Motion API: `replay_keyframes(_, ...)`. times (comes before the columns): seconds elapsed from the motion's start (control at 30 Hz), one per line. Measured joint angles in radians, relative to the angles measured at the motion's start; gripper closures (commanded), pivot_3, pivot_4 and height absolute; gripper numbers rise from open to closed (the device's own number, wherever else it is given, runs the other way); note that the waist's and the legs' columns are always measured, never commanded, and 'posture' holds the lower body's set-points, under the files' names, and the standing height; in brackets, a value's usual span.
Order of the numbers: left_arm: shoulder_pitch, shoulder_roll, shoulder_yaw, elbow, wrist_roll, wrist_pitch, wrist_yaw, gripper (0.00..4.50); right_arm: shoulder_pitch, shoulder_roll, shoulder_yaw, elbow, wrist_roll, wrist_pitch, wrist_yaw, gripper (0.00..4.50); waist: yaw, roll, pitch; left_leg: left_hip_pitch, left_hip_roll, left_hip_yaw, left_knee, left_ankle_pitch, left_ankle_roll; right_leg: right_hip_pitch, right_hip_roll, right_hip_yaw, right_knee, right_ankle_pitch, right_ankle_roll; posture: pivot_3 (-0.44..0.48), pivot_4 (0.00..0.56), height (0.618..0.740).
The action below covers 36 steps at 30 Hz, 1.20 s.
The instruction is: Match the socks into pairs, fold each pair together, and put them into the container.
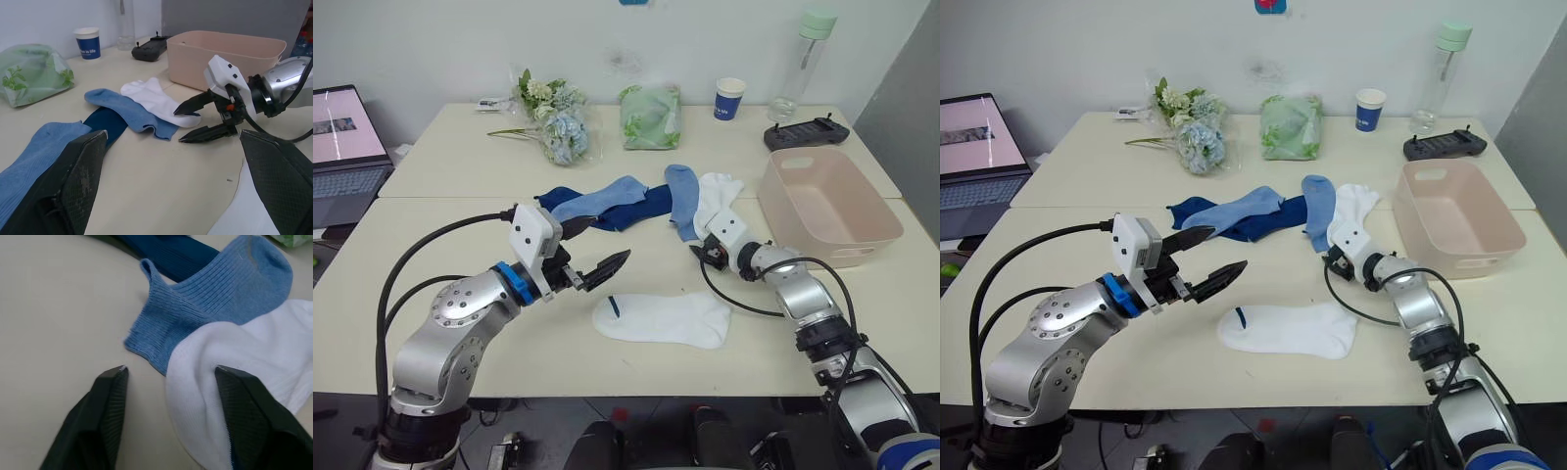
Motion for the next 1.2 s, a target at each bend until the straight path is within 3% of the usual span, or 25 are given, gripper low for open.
replay_keyframes(0.13, 0.056, -0.002, -0.002, -0.015, 0.002, 0.001, 0.006, 0.00, -0.008, -0.003, -0.003, 0.019, 0.002, -0.015, 0.007, 3.96, 0.001, 0.000, 0.000, 0.000, 0.000, 0.000, 0.000, 0.000, 0.000, 0.000, 0.000, 0.000, 0.000, 0.000, 0.000, 0.000, 0.150, 0.740)
replay_keyframes(0.2, 0.055, -0.002, -0.002, -0.020, 0.001, 0.001, 0.009, 0.00, -0.020, -0.004, -0.007, 0.018, 0.007, -0.012, 0.024, 4.46, 0.001, 0.000, 0.000, 0.000, 0.000, 0.000, 0.000, 0.000, 0.000, 0.000, 0.000, 0.000, 0.000, 0.000, 0.000, 0.000, 0.150, 0.740)
replay_keyframes(0.37, 0.050, -0.003, -0.003, -0.020, 0.001, 0.000, 0.016, 0.00, -0.022, -0.036, -0.005, -0.028, 0.028, -0.003, 0.125, 4.46, 0.001, 0.000, 0.000, 0.000, 0.000, 0.000, 0.000, 0.000, 0.000, 0.000, 0.000, 0.000, 0.000, 0.000, 0.000, 0.000, 0.150, 0.740)
replay_keyframes(0.57, 0.021, -0.002, 0.016, -0.005, -0.046, 0.023, 0.016, 0.00, 0.032, -0.125, 0.019, -0.233, 0.116, 0.005, 0.359, 4.46, 0.000, 0.000, 0.000, 0.000, 0.000, 0.000, 0.000, 0.000, 0.000, 0.000, 0.000, 0.000, 0.000, 0.000, 0.000, 0.000, 0.150, 0.740)
replay_keyframes(0.77, 0.016, 0.082, 0.047, 0.060, -0.099, 0.070, -0.047, 0.00, 0.086, -0.202, 0.039, -0.480, 0.245, 0.126, 0.535, 4.46, 0.001, 0.000, 0.000, 0.000, 0.001, -0.001, 0.000, 0.000, 0.000, 0.000, 0.000, -0.001, 0.000, 0.000, 0.000, 0.000, 0.150, 0.740)
replay_keyframes(0.97, -0.007, 0.128, 0.086, 0.118, -0.099, 0.073, -0.082, 0.00, 0.097, -0.171, 0.108, -0.560, 0.247, 0.205, 0.519, 4.46, 0.003, 0.000, 0.000, 0.000, 0.000, -0.001, 0.000, 0.000, 0.000, 0.000, 0.000, -0.001, -0.001, 0.000, 0.000, 0.000, 0.150, 0.740)
replay_keyframes(1.13, -0.011, 0.149, 0.085, 0.176, -0.049, 0.011, -0.114, 0.00, 0.063, -0.025, 0.161, -0.475, 0.216, 0.252, 0.420, 4.46, 0.000, 0.000, 0.000, 0.000, 0.000, -0.001, 0.000, 0.000, 0.000, -0.001, 0.000, -0.001, 0.000, 0.000, 0.000, 0.000, 0.150, 0.740)
replay_keyframes(1.2, -0.010, 0.160, 0.085, 0.179, -0.047, 0.011, -0.121, 0.00, 0.047, -0.001, 0.162, -0.445, 0.215, 0.254, 0.398, 3.99, 0.001, 0.000, 0.000, -0.001, 0.000, -0.001, 0.000, 0.000, 0.000, -0.001, 0.000, -0.001, -0.001, 0.000, 0.000, 0.000, 0.150, 0.740)
